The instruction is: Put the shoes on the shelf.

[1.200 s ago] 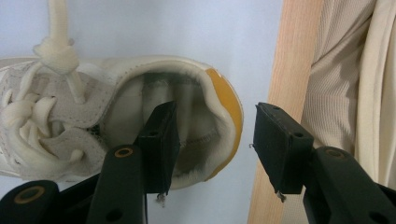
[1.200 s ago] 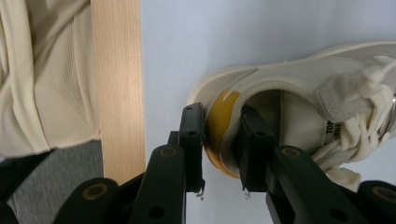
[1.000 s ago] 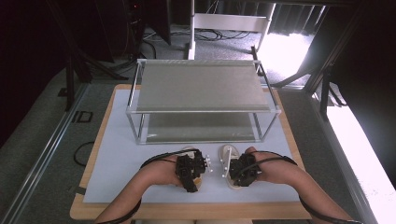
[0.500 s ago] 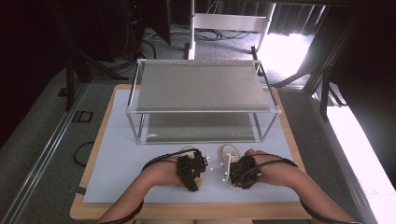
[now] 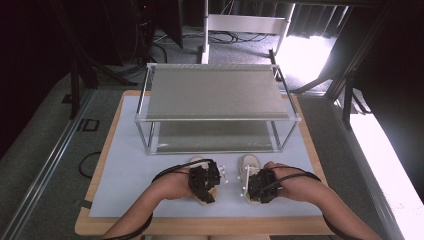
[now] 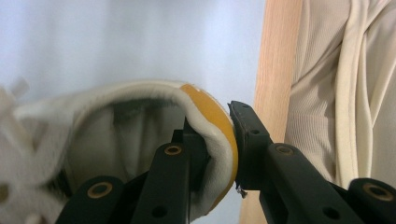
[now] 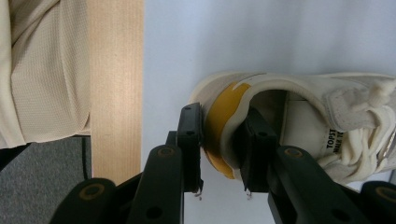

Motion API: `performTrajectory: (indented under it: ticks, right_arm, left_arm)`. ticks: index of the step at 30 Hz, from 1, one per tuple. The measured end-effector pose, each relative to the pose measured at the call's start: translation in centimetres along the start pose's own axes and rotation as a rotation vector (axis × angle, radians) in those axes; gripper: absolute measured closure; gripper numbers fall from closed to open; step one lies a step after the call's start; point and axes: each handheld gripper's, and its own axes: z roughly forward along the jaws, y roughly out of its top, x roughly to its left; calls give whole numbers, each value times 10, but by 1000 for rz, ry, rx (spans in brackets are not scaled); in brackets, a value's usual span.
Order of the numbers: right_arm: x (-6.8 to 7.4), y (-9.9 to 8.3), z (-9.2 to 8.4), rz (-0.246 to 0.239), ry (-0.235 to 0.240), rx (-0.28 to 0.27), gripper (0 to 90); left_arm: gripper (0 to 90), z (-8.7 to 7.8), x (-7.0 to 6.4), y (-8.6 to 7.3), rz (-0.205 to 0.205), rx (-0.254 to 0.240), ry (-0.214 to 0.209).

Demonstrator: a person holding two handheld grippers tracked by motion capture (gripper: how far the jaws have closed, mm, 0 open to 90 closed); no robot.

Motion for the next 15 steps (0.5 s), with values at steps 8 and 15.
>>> performTrajectory:
  ticks: [8,15]
  right_arm:
    - [-10,-5,-9,31,-60,-38,728]
    - [-24,-10,-14,63,-120,-126,727]
  left_arm:
    - [781,-13,3,0,94,-97,108]
    - [779,-14,16,-5,164,-188,148]
